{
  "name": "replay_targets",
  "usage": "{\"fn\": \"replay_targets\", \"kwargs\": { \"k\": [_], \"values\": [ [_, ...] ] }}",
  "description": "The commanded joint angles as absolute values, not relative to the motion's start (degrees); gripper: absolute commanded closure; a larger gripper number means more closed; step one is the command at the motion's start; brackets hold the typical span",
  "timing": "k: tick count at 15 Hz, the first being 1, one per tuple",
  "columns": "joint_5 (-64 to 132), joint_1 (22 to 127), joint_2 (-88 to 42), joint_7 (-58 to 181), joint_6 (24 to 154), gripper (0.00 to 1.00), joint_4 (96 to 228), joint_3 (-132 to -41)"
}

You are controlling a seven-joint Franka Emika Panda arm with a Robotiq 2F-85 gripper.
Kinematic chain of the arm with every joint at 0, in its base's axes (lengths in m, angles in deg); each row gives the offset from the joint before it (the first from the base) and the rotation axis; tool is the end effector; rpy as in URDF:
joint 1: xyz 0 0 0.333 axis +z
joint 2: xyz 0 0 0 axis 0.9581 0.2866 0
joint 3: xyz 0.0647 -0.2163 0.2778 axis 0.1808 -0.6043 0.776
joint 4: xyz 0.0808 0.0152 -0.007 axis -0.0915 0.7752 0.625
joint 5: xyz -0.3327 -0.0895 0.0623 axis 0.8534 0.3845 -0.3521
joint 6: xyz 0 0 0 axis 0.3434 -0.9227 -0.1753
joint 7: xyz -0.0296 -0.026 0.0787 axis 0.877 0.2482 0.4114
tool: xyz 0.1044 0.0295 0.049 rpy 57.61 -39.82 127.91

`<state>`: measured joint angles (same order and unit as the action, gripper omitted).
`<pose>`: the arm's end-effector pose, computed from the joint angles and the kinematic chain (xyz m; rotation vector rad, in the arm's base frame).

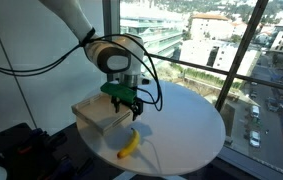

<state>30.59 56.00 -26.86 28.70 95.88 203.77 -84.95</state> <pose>0.4605 -0.1676 0.3006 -3.1014 -0.1993 0.1278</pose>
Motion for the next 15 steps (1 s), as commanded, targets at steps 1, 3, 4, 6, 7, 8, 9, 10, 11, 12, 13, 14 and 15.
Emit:
{"fn": "replay_targets", "kwargs": {
  "k": [1, 3, 4, 6, 7, 8, 9, 10, 11, 12, 13, 14, 15],
  "values": [
    [30.13, 58.10, -31.39, 29.89, 93.28, 0.00, 205.95, -86.49],
    [30.34, 58.96, -32.86, 30.42, 92.15, 0.00, 206.41, -87.02],
    [30.42, 59.33, -33.49, 30.67, 91.65, 0.00, 206.53, -87.23],
    [30.41, 59.99, -34.61, 30.93, 90.88, 0.00, 206.80, -87.58],
    [30.41, 60.28, -35.18, 31.09, 90.46, 0.00, 206.97, -87.73],
    [30.40, 60.55, -35.61, 31.26, 89.94, 0.00, 207.04, -87.85],
    [30.43, 60.82, -36.10, 31.49, 89.41, 0.00, 207.15, -87.98],
    [30.46, 61.08, -36.48, 31.70, 88.85, 0.00, 207.18, -88.10],
    [30.36, 61.31, -36.79, 31.72, 88.30, 0.00, 207.18, -88.20],
    [30.55, 61.56, -37.19, 32.00, 87.73, 0.00, 207.21, -88.31],
    [30.54, 61.76, -37.53, 32.08, 87.19, 0.00, 207.22, -88.37],
    [30.59, 61.93, -37.87, 32.36, 86.71, 0.00, 207.25, -88.42],
    [30.65, 62.08, -38.17, 32.62, 86.34, 0.00, 207.31, -88.46]
  ]
}}
